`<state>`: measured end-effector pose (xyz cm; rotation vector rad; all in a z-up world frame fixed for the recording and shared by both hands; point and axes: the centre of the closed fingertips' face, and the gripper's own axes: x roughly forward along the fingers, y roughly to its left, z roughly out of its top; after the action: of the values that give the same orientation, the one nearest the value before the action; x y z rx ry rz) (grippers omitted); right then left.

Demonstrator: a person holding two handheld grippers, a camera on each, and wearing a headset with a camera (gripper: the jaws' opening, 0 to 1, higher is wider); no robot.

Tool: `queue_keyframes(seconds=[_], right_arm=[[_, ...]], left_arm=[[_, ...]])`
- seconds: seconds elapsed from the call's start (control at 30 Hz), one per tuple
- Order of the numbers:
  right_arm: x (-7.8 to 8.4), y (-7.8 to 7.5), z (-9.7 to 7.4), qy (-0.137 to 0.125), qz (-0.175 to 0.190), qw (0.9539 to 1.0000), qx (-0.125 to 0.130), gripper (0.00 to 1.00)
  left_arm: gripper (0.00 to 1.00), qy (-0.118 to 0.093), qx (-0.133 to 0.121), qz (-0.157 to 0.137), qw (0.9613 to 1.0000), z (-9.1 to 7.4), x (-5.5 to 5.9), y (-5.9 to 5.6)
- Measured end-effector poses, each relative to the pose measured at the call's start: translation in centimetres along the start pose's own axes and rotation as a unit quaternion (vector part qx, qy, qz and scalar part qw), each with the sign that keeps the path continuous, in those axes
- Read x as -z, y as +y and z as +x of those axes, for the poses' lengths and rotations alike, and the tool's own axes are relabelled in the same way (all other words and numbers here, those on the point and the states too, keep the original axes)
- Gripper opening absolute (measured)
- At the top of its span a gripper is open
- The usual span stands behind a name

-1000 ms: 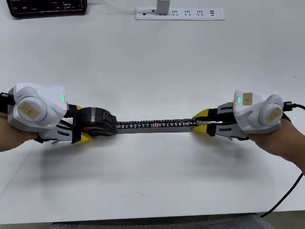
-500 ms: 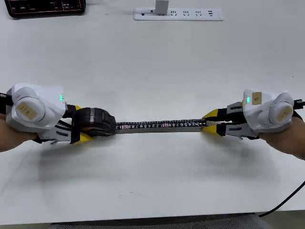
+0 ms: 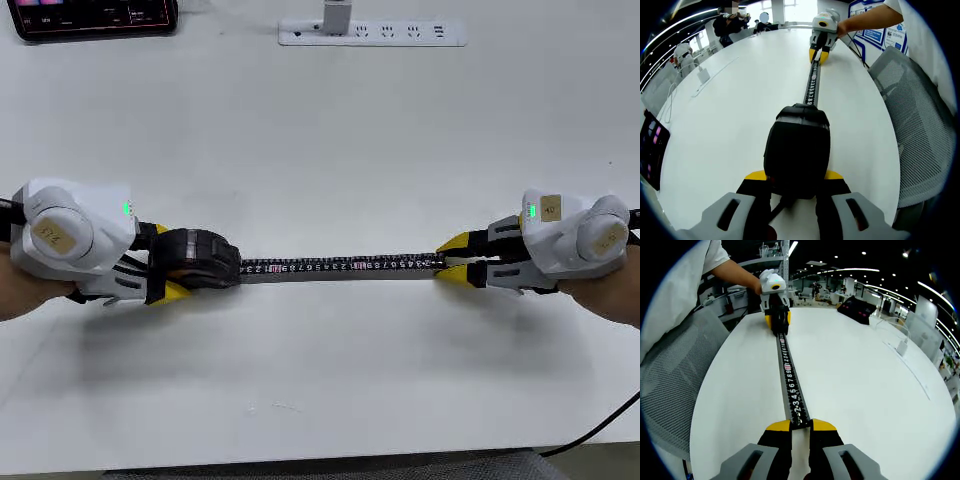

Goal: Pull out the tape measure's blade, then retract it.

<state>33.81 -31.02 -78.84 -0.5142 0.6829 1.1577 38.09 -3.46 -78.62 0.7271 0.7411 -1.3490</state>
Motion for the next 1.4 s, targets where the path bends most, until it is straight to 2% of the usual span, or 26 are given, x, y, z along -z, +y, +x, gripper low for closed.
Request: queue_keyframes(seconds=[0.7, 1.4], right_arm=[[0.20, -0.04, -0.31, 0.019, 0.006, 0.9998, -0.005, 0.10], [0.27, -0.03, -0.38, 0.034, 0.012, 0.9994, 0.002, 0.12]], left_arm=[[0.30, 0.005, -0.006, -0.003, 1.0000, 0.16, -0.08, 0.14], [0.30, 0.012, -0.010, -0.003, 0.9999, -0.01, -0.09, 0.19]])
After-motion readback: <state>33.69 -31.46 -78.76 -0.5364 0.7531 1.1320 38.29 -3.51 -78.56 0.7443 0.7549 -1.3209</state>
